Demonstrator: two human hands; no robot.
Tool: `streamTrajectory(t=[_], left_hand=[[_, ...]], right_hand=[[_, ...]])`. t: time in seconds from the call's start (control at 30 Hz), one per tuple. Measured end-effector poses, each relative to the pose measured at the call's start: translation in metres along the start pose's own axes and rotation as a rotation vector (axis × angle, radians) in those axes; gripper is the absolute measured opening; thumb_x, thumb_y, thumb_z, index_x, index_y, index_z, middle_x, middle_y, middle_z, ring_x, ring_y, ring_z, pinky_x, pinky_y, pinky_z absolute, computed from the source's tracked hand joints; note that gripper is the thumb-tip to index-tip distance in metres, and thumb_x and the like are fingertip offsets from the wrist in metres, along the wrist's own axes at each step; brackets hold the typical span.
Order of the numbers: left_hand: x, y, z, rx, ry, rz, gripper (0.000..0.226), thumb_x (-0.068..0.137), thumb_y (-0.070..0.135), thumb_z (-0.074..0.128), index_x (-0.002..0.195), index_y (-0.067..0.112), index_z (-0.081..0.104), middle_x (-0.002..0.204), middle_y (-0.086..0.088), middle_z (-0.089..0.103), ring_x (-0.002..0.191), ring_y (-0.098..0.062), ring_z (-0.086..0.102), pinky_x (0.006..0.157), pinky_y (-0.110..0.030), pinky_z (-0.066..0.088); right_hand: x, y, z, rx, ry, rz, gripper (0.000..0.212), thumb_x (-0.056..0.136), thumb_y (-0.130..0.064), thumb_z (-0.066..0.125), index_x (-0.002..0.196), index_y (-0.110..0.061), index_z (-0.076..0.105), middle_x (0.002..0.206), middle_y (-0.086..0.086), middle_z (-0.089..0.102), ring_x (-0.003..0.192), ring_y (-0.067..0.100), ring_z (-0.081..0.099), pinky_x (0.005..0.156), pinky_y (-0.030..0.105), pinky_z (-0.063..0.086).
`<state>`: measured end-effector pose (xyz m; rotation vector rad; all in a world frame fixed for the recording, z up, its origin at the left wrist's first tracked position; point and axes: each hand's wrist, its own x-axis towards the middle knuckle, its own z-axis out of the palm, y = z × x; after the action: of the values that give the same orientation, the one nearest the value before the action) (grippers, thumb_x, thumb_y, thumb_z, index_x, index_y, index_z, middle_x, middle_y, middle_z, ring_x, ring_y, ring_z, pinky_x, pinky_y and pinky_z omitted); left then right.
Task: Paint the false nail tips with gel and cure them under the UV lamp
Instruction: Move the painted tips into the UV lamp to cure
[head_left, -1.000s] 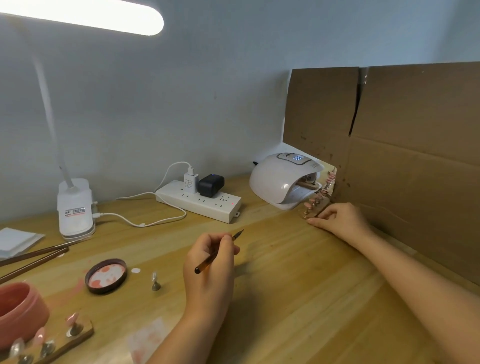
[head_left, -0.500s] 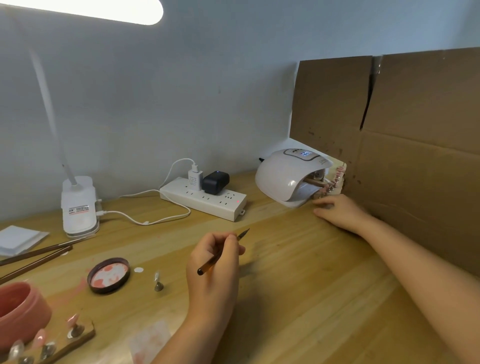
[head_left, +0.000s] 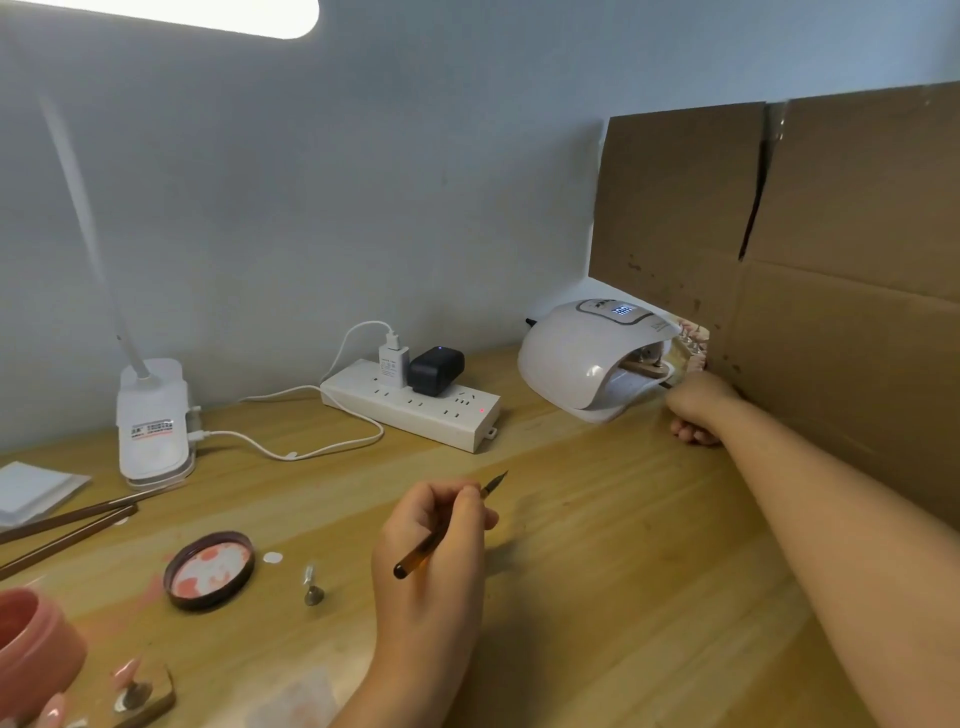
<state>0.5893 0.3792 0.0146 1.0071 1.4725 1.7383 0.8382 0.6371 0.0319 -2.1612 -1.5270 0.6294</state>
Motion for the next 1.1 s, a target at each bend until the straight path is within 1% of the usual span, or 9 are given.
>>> streamTrajectory(t=[0.13,0.23,0.33,0.43,0.53,0.63,0.77,0.93,1.1], left_hand=[[-0.001,0.000,0.001,-0.010,-0.011,-0.016,0.025,0.091,0.017,0.061,0.069,0.025,0.070,0.069,0.003,0.071,0.066,-0.007,0.062,0.062,-0.021,0.045],[-0.002,0.002,0.001,-0.012,-0.008,-0.031,0.023,0.091,0.016,0.061,0.070,0.022,0.069,0.068,0.002,0.071,0.066,-0.005,0.063,0.066,-0.027,0.045],[-0.001,0.003,0.002,-0.014,-0.003,-0.040,0.020,0.090,0.015,0.061,0.073,0.021,0.069,0.067,0.003,0.071,0.063,-0.001,0.062,0.064,-0.026,0.043],[-0.001,0.003,0.002,-0.006,-0.010,-0.035,0.019,0.091,0.015,0.061,0.075,0.022,0.069,0.068,0.004,0.071,0.063,0.000,0.062,0.062,-0.022,0.041],[-0.002,0.003,0.002,0.005,-0.015,-0.026,0.020,0.090,0.016,0.061,0.073,0.023,0.069,0.069,0.004,0.071,0.063,0.000,0.062,0.062,-0.023,0.041],[-0.002,0.003,0.001,0.012,-0.015,-0.019,0.020,0.090,0.016,0.061,0.074,0.023,0.069,0.069,0.003,0.071,0.063,-0.001,0.062,0.063,-0.024,0.041],[-0.003,0.004,0.001,0.022,-0.015,-0.023,0.018,0.091,0.016,0.061,0.077,0.021,0.070,0.070,0.004,0.072,0.064,0.000,0.062,0.064,-0.025,0.042],[-0.002,0.004,0.001,0.022,-0.012,-0.024,0.017,0.091,0.016,0.061,0.078,0.020,0.071,0.070,0.005,0.072,0.064,0.002,0.062,0.063,-0.025,0.043],[0.000,0.002,0.002,0.019,-0.015,-0.028,0.017,0.091,0.013,0.062,0.078,0.020,0.071,0.069,0.004,0.072,0.063,0.001,0.063,0.054,-0.008,0.042]], right_hand=[[0.014,-0.004,0.009,0.010,0.139,-0.131,0.034,0.091,-0.009,0.036,0.119,-0.015,0.054,0.068,0.013,0.068,0.048,0.023,0.059,0.048,0.027,0.047],[0.027,-0.012,0.009,0.009,0.083,-0.075,0.042,0.093,-0.008,0.037,0.135,-0.012,0.046,0.068,0.014,0.067,0.046,0.021,0.054,0.047,0.026,0.044],[0.033,-0.016,0.008,0.037,0.040,-0.058,0.030,0.096,-0.028,0.045,0.119,-0.012,0.057,0.062,0.012,0.061,0.043,0.019,0.047,0.044,0.022,0.036],[0.032,-0.014,0.007,0.051,0.044,-0.106,0.039,0.090,-0.049,0.053,0.094,-0.012,0.063,0.053,0.010,0.060,0.040,0.020,0.048,0.047,0.024,0.038],[0.030,-0.002,0.010,0.112,0.112,-0.245,0.025,0.081,-0.043,0.067,0.083,-0.019,0.063,0.056,0.007,0.067,0.044,0.022,0.060,0.050,0.027,0.047],[0.028,0.005,0.013,0.154,0.175,-0.270,0.030,0.074,-0.048,0.072,0.077,-0.019,0.065,0.054,0.004,0.067,0.048,0.022,0.064,0.055,0.031,0.053],[0.033,-0.005,0.013,0.131,0.128,-0.206,0.036,0.076,-0.046,0.073,0.090,-0.014,0.065,0.068,0.008,0.069,0.050,0.020,0.062,0.050,0.026,0.046],[0.035,-0.008,0.017,0.005,0.235,-0.282,0.041,0.081,-0.042,0.068,0.114,-0.018,0.060,0.104,0.009,0.068,0.090,0.032,0.066,0.080,0.040,0.055],[0.037,-0.020,0.011,-0.055,0.078,-0.194,0.024,0.090,-0.028,0.053,0.102,-0.009,0.061,0.078,0.017,0.068,0.056,0.026,0.057,0.054,0.030,0.046]])
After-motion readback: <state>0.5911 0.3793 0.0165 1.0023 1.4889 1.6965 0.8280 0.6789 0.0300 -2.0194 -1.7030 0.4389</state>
